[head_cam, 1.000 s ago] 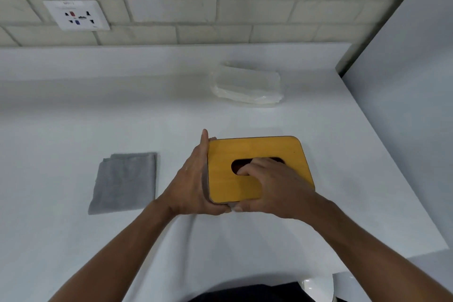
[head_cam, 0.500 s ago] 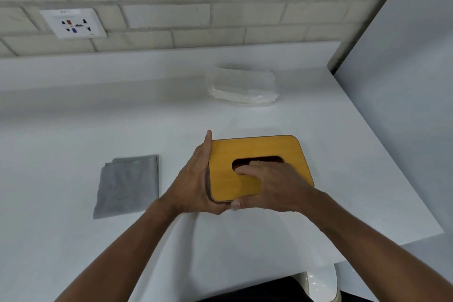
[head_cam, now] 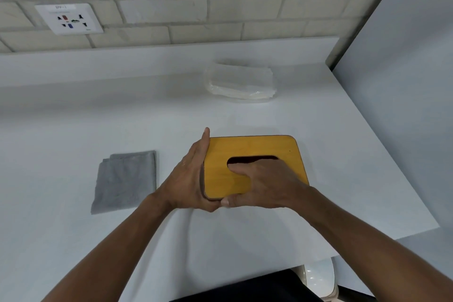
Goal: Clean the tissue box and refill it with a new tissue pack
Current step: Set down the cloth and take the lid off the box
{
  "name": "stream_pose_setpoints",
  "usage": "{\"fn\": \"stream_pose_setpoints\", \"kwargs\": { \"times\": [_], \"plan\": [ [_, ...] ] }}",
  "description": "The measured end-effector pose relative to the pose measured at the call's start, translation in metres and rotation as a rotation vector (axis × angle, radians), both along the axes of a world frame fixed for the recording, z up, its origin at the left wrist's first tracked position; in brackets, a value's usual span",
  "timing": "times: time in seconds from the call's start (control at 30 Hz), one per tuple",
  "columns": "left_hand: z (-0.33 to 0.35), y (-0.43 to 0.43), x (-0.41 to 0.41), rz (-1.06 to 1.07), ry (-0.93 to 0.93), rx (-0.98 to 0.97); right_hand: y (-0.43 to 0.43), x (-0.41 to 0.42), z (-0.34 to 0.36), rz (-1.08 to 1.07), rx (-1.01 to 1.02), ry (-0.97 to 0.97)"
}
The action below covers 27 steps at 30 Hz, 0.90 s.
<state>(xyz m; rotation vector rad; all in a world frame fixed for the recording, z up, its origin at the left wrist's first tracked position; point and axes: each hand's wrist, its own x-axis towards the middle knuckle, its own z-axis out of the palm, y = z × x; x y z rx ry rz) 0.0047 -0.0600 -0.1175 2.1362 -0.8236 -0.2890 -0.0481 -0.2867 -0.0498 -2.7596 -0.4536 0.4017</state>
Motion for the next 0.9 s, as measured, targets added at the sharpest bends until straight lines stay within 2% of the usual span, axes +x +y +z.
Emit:
{"fn": "stream_pose_setpoints", "kwargs": {
  "times": [0.07, 0.23, 0.6, 0.77, 0.83, 0.9],
  "plan": [
    [0.0, 0.0, 0.001, 0.019, 0.016, -0.015, 0.0, 0.002, 0.004, -0.036, 0.028, 0.057],
    [0.004, 0.002, 0.002, 0.0, 0.002, -0.006, 0.002, 0.0, 0.009, 0.075, -0.126, 0.058],
    [-0.003, 0.007, -0.015, -0.036, -0.011, -0.029, -0.01, 0.007, 0.079, 0.049, -0.043, 0.115],
    [0.014, 0.011, -0.011, -0.007, 0.01, -0.216, -0.015, 0.035, 0.109, -0.003, -0.007, 0.062],
    [0.031, 0.009, 0.001, 0.117, -0.049, -0.285, -0.015, 0.047, 0.113, -0.002, -0.034, 0.029],
    [0.048, 0.005, 0.019, 0.22, -0.236, -0.275, -0.015, 0.059, 0.115, -0.012, -0.034, 0.027]
  ]
}}
